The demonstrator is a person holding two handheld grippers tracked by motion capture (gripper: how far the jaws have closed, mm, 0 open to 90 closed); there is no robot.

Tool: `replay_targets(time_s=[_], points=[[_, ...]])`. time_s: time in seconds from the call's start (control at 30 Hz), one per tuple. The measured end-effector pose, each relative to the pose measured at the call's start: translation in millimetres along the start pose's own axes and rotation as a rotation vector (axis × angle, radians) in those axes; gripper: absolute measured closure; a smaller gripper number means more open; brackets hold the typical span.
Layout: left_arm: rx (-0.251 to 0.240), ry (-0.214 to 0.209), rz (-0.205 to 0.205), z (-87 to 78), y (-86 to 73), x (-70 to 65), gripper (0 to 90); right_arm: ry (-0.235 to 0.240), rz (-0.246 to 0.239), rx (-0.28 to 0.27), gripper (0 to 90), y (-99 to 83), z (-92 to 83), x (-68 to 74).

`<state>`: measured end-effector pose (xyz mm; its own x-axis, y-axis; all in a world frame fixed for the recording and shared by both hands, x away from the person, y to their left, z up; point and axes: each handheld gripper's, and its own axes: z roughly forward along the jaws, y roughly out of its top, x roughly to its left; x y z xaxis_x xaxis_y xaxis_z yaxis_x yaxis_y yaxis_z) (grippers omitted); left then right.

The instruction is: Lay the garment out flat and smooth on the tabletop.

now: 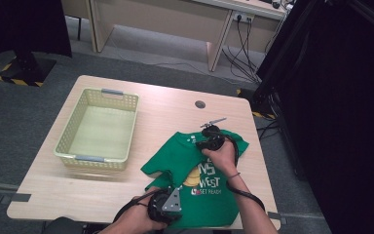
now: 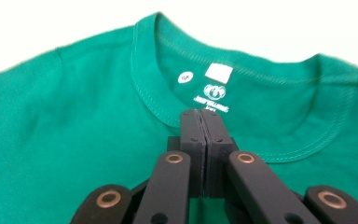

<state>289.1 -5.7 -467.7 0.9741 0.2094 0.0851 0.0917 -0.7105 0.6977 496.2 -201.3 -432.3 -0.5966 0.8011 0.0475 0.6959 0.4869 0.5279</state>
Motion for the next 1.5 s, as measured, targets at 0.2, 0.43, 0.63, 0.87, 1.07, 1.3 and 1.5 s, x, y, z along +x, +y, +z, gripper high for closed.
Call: replay_targets(time_s=[0.2, 0.43, 0.63, 0.87, 1.07, 1.3, 1.5], points=[[0.006, 0.01, 0.022, -0.6, 1.0, -2.7, 55.5, -0.019, 0.036, -0.057, 89.1, 18.8, -5.9, -2.1], [0.001, 0.007, 0.016, -0.8, 0.0, -2.6, 55.5, -0.043, 0.078, -0.089, 89.1, 36.4, -4.2, -4.6], [0.001, -0.01, 0.012, -1.8, -1.1, -2.3, 55.7, -0.053, 0.076, -0.089, 88.8, 46.6, 4.7, -1.6], [-0.007, -0.009, -0.034, -1.9, -3.6, 1.6, 53.7, -0.034, 0.048, -0.087, 69.4, 32.0, 0.7, -4.8], [0.006, -0.007, -0.022, -1.6, -1.6, 2.3, 53.7, -0.068, 0.056, -0.125, 63.8, 1.6, -38.1, -19.5], [0.004, -0.027, -0.02, 0.5, 0.3, 3.0, 54.0, -0.084, 0.078, -0.039, 62.0, -50.8, -49.6, -33.2], [0.006, -0.035, -0.012, -0.4, -0.4, 2.7, 54.8, -0.075, 0.08, -0.005, 60.9, -81.5, -46.5, -32.8]])
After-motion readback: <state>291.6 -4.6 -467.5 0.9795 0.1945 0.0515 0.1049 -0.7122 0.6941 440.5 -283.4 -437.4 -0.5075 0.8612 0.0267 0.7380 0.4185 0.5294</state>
